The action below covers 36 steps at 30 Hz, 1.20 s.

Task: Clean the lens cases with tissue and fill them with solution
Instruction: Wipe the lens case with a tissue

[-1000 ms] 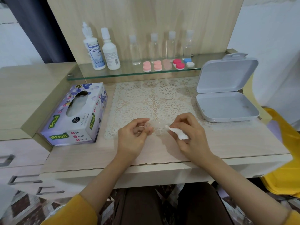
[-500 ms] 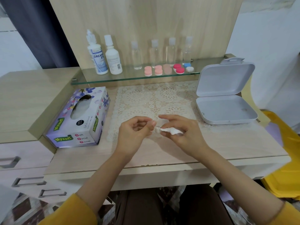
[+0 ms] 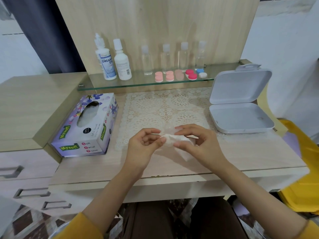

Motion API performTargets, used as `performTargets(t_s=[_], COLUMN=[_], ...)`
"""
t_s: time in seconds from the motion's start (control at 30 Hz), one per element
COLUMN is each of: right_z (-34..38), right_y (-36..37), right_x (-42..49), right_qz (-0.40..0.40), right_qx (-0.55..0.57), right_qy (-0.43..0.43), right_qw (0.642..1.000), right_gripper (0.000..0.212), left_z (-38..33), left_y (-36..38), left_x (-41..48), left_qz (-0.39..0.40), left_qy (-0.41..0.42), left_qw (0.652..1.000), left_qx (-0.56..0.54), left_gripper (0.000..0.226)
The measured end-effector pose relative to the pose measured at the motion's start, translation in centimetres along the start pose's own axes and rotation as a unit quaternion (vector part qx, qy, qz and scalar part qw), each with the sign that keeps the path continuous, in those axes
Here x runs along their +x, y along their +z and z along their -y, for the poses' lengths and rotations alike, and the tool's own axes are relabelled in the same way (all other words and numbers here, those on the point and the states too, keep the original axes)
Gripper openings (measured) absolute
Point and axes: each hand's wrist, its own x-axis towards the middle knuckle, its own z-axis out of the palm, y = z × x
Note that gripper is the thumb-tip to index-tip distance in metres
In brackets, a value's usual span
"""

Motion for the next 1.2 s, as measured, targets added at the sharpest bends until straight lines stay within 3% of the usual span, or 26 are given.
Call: performTargets(t_s=[0.1, 0.23, 0.47, 0.67, 0.93, 1.1, 1.2], right_z=[0.3, 0.2, 1.0, 1.2, 1.4, 1.6, 1.6], right_y=[-0.6, -1.1, -0.7, -0.6, 0.0, 0.3, 0.2], right_x=[0.1, 0.4, 0.8, 0.7, 0.3, 0.2, 0.2], right_qz=[-0.007, -0.021, -0.010, 0.014, 0.040, 0.040, 0.039], right_qx=[0.015, -0.014, 0.042, 0.037, 0.039, 0.027, 0.040], right_qy=[0.032, 0.071, 0.120, 0.133, 0.144, 0.124, 0.127], right_qw=[0.999, 0.997, 0.992, 0.990, 0.988, 0.991, 0.990], right_gripper=[0.006, 0.029, 0.020, 0.022, 0.029, 0.030, 0.027], left_z=[-0.3, -1.1, -1.3, -1.2, -1.2, -1.2, -1.1], left_y=[-0.6, -0.9, -1.1, -1.2, -0.8, -0.5, -0.8], left_x=[0.1, 0.2, 0.4, 0.4, 0.6, 0.6, 0.7], left_qz=[-0.005, 0.014, 0.059, 0.083, 0.074, 0.069, 0.080], left_qy=[0.000, 0.013, 0.035, 0.023, -0.028, -0.040, -0.034], left_qw=[1.000, 1.000, 0.996, 0.992, 0.996, 0.996, 0.995], left_qx=[-0.030, -0.010, 0.051, 0.088, 0.048, 0.045, 0.043], left_gripper=[0.013, 0.016, 0.026, 0.018, 0.034, 0.010, 0.012])
